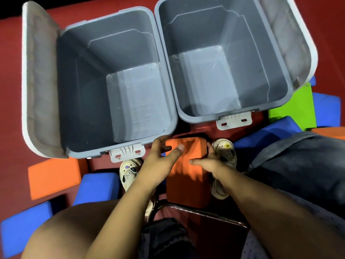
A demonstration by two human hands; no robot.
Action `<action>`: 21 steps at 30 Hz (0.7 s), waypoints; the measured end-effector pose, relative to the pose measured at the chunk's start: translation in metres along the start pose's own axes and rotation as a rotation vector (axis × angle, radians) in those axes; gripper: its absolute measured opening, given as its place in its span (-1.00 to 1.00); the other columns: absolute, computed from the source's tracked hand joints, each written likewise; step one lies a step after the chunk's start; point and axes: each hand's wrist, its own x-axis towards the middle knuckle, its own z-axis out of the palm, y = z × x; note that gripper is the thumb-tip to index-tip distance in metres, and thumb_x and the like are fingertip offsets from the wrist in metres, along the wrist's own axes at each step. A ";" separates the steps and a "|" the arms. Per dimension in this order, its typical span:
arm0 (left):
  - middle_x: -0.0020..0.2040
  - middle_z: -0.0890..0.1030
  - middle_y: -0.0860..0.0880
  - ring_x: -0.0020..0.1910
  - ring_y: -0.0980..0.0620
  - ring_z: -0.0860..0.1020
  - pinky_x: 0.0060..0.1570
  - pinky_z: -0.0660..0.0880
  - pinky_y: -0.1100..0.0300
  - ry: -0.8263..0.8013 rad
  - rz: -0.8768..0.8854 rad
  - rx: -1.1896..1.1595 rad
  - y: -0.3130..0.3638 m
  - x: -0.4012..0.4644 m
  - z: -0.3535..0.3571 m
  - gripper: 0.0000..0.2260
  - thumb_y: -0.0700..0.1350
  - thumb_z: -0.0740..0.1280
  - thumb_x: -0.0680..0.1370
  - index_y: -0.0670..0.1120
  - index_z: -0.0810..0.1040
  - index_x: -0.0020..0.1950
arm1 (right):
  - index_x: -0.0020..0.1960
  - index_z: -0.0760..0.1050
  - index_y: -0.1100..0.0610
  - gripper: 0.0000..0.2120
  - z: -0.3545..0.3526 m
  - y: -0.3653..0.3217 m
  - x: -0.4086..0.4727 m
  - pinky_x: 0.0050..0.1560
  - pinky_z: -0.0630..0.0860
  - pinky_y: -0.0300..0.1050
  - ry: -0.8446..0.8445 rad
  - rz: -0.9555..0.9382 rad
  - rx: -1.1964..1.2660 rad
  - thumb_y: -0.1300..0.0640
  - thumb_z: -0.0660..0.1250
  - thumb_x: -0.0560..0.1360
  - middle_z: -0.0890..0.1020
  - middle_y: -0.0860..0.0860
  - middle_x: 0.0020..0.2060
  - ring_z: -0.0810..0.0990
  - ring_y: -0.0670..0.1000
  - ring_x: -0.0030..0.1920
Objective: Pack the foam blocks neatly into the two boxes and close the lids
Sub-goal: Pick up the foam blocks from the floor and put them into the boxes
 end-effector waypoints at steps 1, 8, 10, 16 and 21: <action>0.14 0.54 0.16 0.10 0.13 0.54 -0.03 0.49 0.20 -0.004 0.024 0.000 0.002 -0.001 -0.001 -0.59 0.17 0.40 0.45 0.25 0.35 0.24 | 0.54 -0.14 -0.05 0.22 0.000 0.000 -0.001 0.38 0.30 -0.09 -0.036 -0.024 -0.008 0.08 0.63 0.16 0.27 0.01 0.45 0.31 0.03 0.40; 0.27 0.53 -0.07 0.10 -0.06 0.58 0.16 0.52 0.12 -0.111 0.202 -0.023 0.012 -0.006 -0.009 -0.37 -0.01 0.48 0.44 0.24 0.26 0.42 | 0.43 0.13 0.06 0.02 -0.025 -0.023 -0.033 0.16 0.49 -0.12 -0.075 -0.088 -0.313 0.19 0.61 0.12 0.45 0.04 0.28 0.46 0.04 0.24; 0.35 0.43 0.00 0.30 0.06 0.47 0.34 0.38 0.12 -0.153 0.291 0.085 0.014 -0.009 -0.012 -0.23 0.00 0.53 0.38 0.28 0.19 0.46 | 0.43 0.13 0.04 0.01 -0.042 -0.037 -0.052 0.12 0.52 -0.09 -0.155 -0.148 -0.463 0.22 0.61 0.12 0.47 0.02 0.19 0.47 0.04 0.18; 0.55 0.05 0.09 0.54 -0.01 -0.01 0.48 0.07 -0.09 -0.237 0.511 0.781 0.014 -0.015 -0.014 -0.06 0.36 0.38 0.16 0.60 -0.25 0.27 | 0.50 0.02 -0.05 0.17 -0.092 -0.076 -0.104 0.32 0.39 0.01 -0.337 -0.510 -0.528 0.24 0.62 0.08 0.39 0.00 0.33 0.40 0.00 0.30; 0.21 0.40 0.08 0.27 0.03 0.38 0.33 0.33 -0.01 -0.157 0.648 0.661 0.018 -0.025 -0.026 -0.10 0.31 0.38 0.20 0.54 -0.10 0.38 | 0.48 0.04 -0.12 0.15 -0.105 -0.094 -0.119 0.33 0.39 0.02 -0.353 -0.665 -0.497 0.01 0.64 0.07 0.38 -0.08 0.36 0.38 -0.04 0.35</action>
